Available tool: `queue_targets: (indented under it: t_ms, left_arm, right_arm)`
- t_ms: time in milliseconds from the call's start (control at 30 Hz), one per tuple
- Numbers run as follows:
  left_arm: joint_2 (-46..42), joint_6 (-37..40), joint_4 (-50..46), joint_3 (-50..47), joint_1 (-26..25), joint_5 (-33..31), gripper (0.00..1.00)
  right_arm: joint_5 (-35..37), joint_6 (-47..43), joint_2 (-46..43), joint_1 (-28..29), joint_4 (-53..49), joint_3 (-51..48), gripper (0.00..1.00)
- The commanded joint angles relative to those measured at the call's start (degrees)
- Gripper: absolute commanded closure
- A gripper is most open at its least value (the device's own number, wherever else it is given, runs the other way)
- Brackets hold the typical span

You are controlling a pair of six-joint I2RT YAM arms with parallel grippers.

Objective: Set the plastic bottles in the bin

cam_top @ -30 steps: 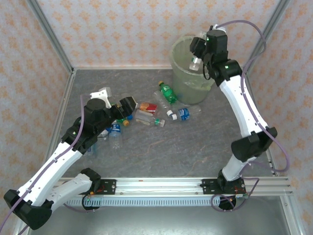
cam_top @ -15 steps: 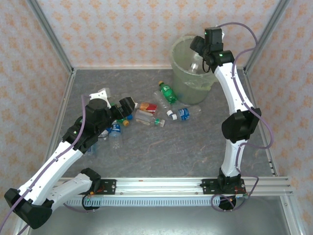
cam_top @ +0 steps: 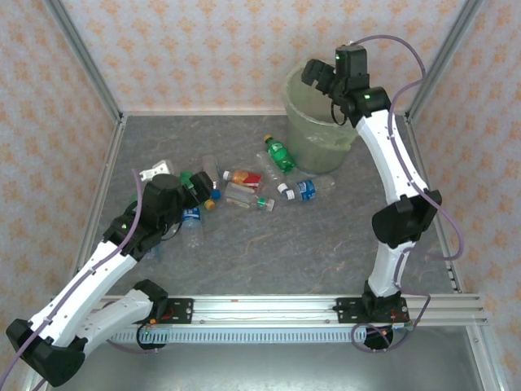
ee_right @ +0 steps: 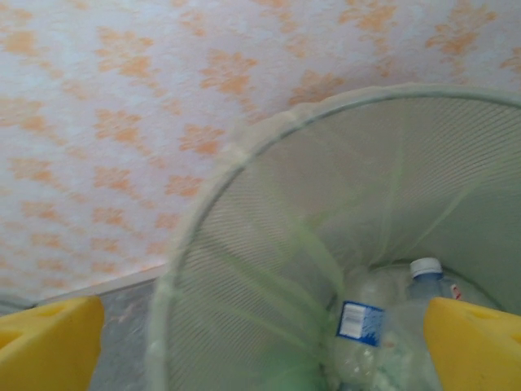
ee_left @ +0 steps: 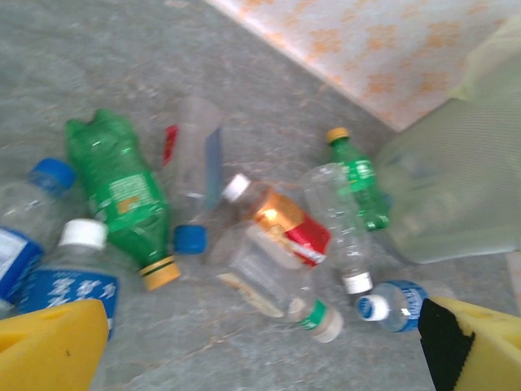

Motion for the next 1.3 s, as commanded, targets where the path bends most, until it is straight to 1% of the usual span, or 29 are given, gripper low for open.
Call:
queue_targets:
  t_ms: [0,67,233,400,467,600,700,867,933,1067,1167,1267]
  left_arm:
    - [-1.98,-3.85,-6.27,-2.77,0.61,-4.87,0.01]
    - [-3.1,-5.7,-9.17,-4.27,0.95,-6.45,0.01]
    - [-4.97,-9.65,-14.95,-7.24,3.09,-10.04,0.05]
    - [-4.93,-9.08,-16.62,-8.73,8.46,-11.21,0.06]
    - [-4.45,-8.07,-15.24,-9.59,11.86,-9.26,0.07]
    - [-2.24,-7.27,-14.24,-10.56,17.88,-7.37,0.07]
    - [-0.62,-6.91,-13.67,-11.3,22.99,-6.59,0.04]
    - [1.41,-6.03,-10.2,-13.64,31.74,-1.54,0.02]
    - [2.21,-5.78,-9.27,-14.29,33.07,-0.25,0.01]
    - [4.14,-6.02,-7.89,-15.33,34.1,0.95,0.01]
    - [5.32,-6.12,-5.36,-17.42,34.67,4.24,0.01]
    - [6.13,-6.71,-2.65,-20.16,34.94,9.0,0.01]
  right_arm:
    - [-1.33,-1.78,-4.87,2.6,0.65,-2.2,0.0]
    - [-1.83,-1.85,-6.21,4.29,0.74,-3.71,0.0]
    - [-1.96,-1.76,-9.02,8.35,1.75,-6.84,0.0]
    - [-2.26,-1.33,-10.5,10.81,2.41,-8.59,0.0]
    - [-2.53,-1.17,-11.08,11.2,2.32,-8.88,0.0]
    - [-2.77,-0.76,-12.32,11.4,2.49,-9.98,0.0]
    - [-2.58,-0.66,-13.69,11.4,2.92,-11.32,0.0]
    - [-1.89,-0.68,-15.56,11.46,3.73,-13.22,0.0]
    - [-1.31,-0.88,-16.0,11.4,3.64,-13.51,0.0]
    - [-0.7,-1.12,-17.03,11.42,3.97,-14.47,0.0]
    - [-0.2,-1.32,-17.58,11.4,4.35,-15.18,0.0]
    - [0.01,-1.51,-17.78,11.43,4.26,-15.14,0.0]
